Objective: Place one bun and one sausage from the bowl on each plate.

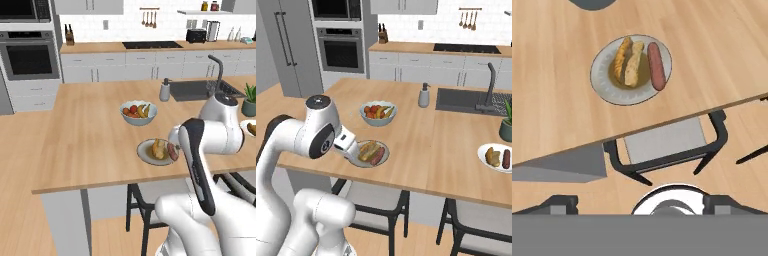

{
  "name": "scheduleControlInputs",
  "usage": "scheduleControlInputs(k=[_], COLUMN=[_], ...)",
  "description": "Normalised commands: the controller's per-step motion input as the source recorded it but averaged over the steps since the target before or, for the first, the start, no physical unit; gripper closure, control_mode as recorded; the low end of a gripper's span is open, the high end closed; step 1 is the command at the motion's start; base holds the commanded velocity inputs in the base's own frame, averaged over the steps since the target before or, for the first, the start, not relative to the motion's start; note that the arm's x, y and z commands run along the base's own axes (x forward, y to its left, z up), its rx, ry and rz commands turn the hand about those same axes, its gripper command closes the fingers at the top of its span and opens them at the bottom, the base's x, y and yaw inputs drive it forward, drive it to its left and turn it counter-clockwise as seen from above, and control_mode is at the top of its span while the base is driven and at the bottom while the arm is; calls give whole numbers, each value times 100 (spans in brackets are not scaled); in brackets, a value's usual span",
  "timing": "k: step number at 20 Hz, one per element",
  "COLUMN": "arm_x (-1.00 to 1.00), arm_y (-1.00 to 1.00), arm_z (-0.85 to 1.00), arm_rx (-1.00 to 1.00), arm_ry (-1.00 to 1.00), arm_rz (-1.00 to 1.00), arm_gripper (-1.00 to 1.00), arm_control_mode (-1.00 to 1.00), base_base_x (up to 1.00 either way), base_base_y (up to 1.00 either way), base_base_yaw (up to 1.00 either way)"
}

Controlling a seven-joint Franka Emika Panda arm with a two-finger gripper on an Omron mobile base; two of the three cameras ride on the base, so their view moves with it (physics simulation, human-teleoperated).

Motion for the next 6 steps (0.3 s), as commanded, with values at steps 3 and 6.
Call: scheduleControlInputs(k=[3,6], arm_x=[-100,-100], arm_y=[36,43], arm_z=[41,16], arm_rx=[0,-1], arm_ry=[33,29], arm_rz=[0,0], arm_gripper=[-100,-100], arm_control_mode=[-100,-100], base_base_x=[0,0], base_base_y=[0,0], base_base_yaw=[0,0])
